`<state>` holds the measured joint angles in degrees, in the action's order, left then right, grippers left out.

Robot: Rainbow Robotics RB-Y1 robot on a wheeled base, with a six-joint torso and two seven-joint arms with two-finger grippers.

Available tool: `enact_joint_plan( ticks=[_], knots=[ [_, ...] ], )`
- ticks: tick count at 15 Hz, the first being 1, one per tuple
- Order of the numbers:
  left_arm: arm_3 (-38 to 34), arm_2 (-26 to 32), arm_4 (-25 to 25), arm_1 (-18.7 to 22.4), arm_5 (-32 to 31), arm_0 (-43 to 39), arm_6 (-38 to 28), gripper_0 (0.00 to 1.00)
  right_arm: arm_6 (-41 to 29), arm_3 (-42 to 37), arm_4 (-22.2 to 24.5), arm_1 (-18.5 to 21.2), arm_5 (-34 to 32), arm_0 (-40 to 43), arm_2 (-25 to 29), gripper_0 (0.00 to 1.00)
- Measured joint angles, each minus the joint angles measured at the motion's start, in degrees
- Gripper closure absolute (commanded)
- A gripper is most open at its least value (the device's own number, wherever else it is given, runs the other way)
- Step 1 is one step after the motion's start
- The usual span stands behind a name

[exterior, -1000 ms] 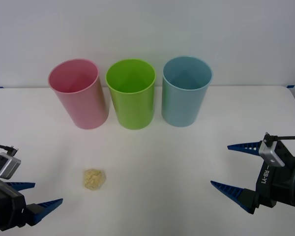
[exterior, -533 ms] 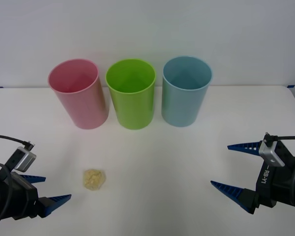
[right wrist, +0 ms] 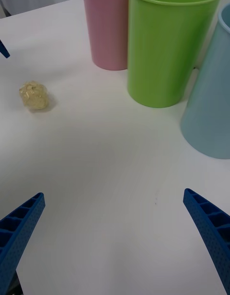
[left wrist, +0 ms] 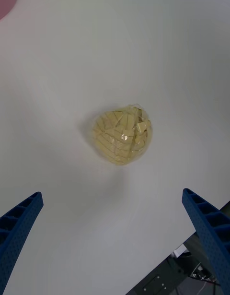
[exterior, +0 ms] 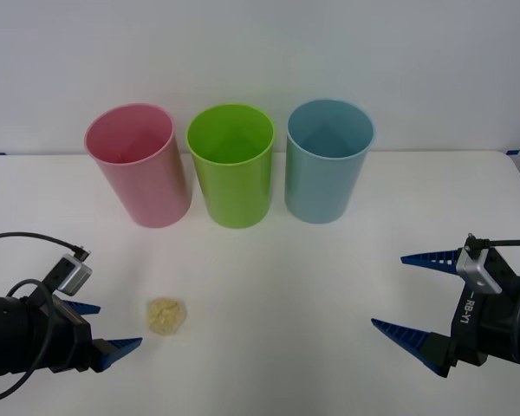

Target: Put cans in the blue bin and PET bottles in the pink bin and trash in the green bin.

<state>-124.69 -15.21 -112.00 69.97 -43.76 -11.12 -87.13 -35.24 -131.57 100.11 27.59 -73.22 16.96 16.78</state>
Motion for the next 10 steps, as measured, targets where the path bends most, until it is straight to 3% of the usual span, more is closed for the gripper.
enact_joint_plan(
  ticks=[5,10],
  knots=[
    [0.97,-7.87,-4.4,-0.35,0.0,7.94,-4.18,0.0,0.0,0.0,0.0,0.0,0.0,0.0,0.0,0.0],
    [2.74,-10.67,-6.18,-1.46,-0.1,10.14,-4.63,0.0,0.0,0.0,0.0,0.0,0.0,0.0,0.0,0.0]
  ],
)
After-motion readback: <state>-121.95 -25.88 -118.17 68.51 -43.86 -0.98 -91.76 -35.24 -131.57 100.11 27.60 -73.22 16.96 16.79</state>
